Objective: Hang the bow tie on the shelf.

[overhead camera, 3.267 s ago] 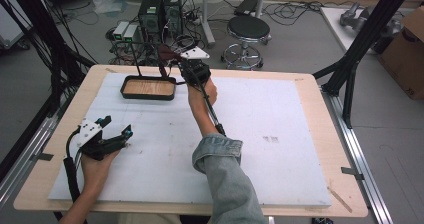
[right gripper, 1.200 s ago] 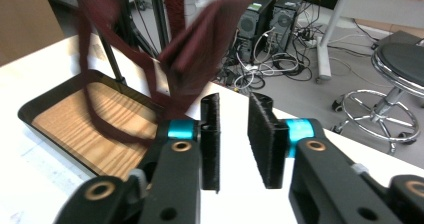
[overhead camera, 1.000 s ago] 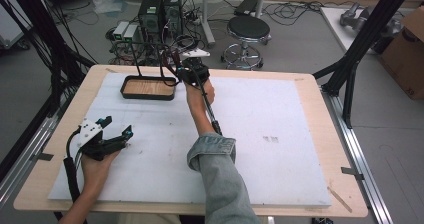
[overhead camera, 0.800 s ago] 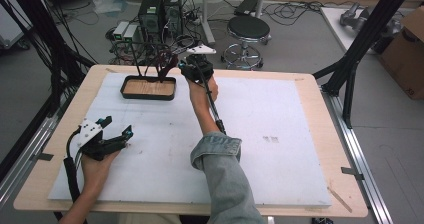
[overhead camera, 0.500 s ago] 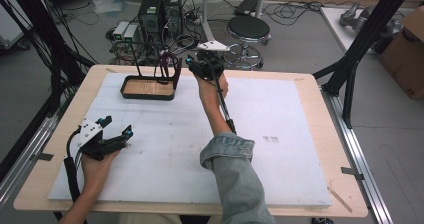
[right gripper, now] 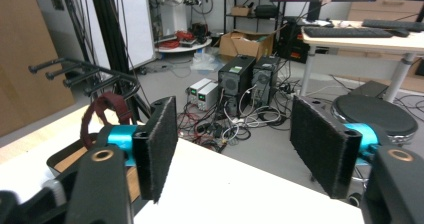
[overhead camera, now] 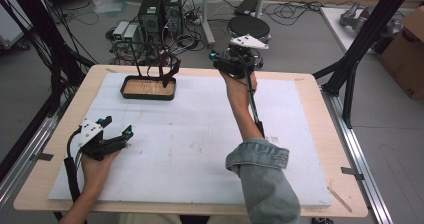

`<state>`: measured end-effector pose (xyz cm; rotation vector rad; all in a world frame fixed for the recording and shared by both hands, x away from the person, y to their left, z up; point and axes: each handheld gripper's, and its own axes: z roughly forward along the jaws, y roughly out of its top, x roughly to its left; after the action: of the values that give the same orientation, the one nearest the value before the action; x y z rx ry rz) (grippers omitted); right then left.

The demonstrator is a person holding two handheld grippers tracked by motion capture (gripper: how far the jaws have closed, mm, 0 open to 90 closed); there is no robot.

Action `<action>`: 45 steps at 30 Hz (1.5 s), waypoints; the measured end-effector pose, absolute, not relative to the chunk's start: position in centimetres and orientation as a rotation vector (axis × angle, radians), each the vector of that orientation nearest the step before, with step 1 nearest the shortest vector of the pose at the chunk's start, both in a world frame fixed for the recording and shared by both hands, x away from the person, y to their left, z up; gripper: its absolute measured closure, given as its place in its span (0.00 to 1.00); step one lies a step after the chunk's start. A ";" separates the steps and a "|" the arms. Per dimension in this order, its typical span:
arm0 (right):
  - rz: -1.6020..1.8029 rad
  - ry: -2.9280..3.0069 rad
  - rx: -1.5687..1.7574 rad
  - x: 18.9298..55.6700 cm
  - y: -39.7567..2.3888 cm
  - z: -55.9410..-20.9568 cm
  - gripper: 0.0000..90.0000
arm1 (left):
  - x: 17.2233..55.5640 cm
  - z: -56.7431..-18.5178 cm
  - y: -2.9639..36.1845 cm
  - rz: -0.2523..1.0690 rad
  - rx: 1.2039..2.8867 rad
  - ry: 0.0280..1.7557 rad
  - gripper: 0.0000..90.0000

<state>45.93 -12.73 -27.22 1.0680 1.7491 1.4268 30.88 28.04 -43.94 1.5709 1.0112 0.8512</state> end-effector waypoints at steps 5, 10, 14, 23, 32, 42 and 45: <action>1.447 1.726 1.070 44.9 -14.5 -26.3 0.35 | 30.9 -43.9 28.0 0.853 1.572 1.012 0.21; 1.474 1.696 1.051 42.9 -17.0 -25.8 0.32 | 30.9 -44.0 28.0 0.858 1.577 1.010 0.21; 1.488 1.717 1.079 41.8 -18.7 -25.8 0.27 | 30.9 -44.0 28.0 0.860 1.577 1.011 0.21; 1.511 1.681 1.052 38.2 -22.3 -27.3 0.25 | 30.8 -44.0 27.9 0.863 1.578 1.015 0.21; 1.532 1.620 1.098 34.8 -26.4 -30.1 0.21 | 30.8 -44.0 27.8 0.869 1.587 1.016 0.21; 1.544 1.579 1.111 31.6 -28.4 -33.6 0.18 | 30.8 -44.0 27.7 0.873 1.589 1.019 0.21; 1.556 1.559 1.105 30.8 -28.5 -34.6 0.18 | 30.8 -44.0 27.7 0.874 1.590 1.020 0.21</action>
<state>30.84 -28.47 -34.62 1.1053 1.5591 1.5555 30.81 27.72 -43.99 1.5897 1.0201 0.8742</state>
